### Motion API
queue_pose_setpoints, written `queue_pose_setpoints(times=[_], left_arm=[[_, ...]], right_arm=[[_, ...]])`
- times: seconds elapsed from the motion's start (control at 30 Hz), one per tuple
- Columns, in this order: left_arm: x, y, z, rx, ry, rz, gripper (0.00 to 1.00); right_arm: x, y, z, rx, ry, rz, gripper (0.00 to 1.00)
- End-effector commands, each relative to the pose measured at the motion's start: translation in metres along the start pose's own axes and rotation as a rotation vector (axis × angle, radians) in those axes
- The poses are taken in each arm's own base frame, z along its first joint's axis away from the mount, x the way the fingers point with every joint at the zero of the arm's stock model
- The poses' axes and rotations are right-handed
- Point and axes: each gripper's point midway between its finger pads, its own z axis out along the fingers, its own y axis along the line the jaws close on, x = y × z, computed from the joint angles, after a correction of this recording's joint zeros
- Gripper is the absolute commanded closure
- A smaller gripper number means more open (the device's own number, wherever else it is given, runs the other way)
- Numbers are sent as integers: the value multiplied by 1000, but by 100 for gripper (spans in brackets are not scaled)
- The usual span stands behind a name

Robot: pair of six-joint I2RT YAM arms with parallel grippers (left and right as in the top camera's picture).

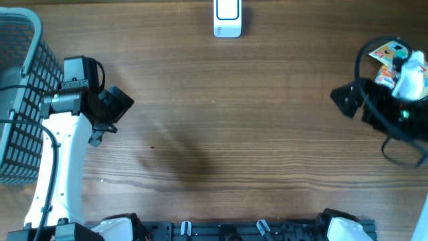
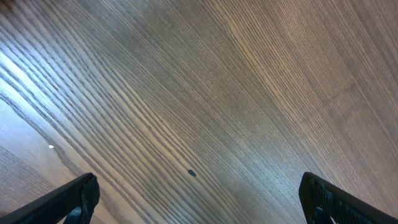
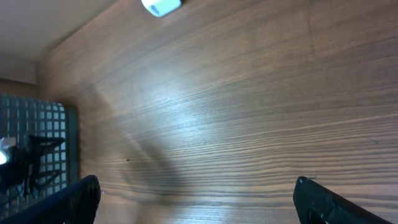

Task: Scan the item barcode
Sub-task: 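Open the right gripper to release the tissue pack and withdraw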

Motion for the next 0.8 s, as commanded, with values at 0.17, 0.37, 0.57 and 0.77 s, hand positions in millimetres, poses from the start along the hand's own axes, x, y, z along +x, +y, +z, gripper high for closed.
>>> queue_pose_setpoints(times=[0.17, 0.37, 0.57, 0.77], left_arm=[[-5, -1, -2, -4, -15, 10, 0], [-5, -1, -2, -4, -15, 10, 0], [-5, -1, -2, -4, -15, 10, 0], [-5, -1, -2, -4, -15, 10, 0]], right_arm=[[21, 14, -24, -31, -56, 61, 0], [18, 11, -21, -26, -47, 231, 0], [18, -6, -13, 59, -19, 283, 0], [24, -9, -8, 67, 16, 251, 0]])
